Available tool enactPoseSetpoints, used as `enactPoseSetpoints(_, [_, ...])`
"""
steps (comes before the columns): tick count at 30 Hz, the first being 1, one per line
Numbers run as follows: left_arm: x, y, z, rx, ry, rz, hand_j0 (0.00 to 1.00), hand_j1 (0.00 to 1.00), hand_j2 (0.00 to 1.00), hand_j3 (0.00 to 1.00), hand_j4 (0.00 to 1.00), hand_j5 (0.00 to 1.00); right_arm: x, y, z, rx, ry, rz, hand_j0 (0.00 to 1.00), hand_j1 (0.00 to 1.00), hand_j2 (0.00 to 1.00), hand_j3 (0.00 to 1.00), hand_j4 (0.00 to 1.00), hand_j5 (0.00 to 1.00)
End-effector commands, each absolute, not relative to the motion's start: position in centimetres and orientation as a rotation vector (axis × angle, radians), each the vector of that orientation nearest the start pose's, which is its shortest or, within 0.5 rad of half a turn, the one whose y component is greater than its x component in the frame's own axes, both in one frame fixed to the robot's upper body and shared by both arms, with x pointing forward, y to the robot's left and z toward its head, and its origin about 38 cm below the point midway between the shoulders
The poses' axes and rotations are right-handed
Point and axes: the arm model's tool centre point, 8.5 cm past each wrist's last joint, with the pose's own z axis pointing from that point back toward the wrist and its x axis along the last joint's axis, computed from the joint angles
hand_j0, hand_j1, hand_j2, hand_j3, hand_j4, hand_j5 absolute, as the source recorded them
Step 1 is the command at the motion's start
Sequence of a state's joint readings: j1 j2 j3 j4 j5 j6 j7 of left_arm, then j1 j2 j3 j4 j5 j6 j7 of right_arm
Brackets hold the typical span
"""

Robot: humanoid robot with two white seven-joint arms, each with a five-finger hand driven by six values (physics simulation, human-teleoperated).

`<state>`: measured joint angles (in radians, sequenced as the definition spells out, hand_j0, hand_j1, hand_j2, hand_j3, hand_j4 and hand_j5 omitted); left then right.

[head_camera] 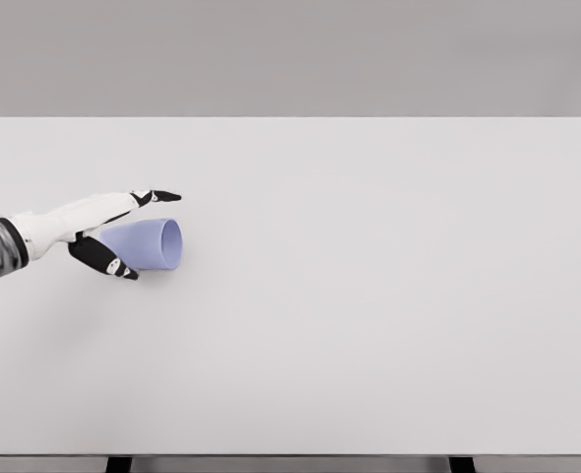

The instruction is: Flip the cup with left arm and place it on the table

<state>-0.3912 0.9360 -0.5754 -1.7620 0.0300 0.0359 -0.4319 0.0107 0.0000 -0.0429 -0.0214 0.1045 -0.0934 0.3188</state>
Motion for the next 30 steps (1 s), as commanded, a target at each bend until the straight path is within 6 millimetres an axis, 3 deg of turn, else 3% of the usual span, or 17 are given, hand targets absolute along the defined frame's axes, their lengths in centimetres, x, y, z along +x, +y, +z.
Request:
enactPoseSetpoints(1, [38.8, 30.5, 19.0, 0.181, -1.284, -1.455, 1.00, 1.00, 1.00, 1.00, 1.00, 1.00, 0.8, -24.5, -26.0, 0.233, -0.090, 0.081, 1.00, 1.00, 1.00, 1.00, 1.00, 1.00])
enactPoseSetpoints(30, [39.3, 30.0, 17.0, 0.253, -1.219, -1.453, 1.00, 1.00, 1.00, 1.00, 1.00, 1.00, 0.8, -24.5, -26.0, 0.233, -0.090, 0.081, 1.00, 1.00, 1.00, 1.00, 1.00, 1.00])
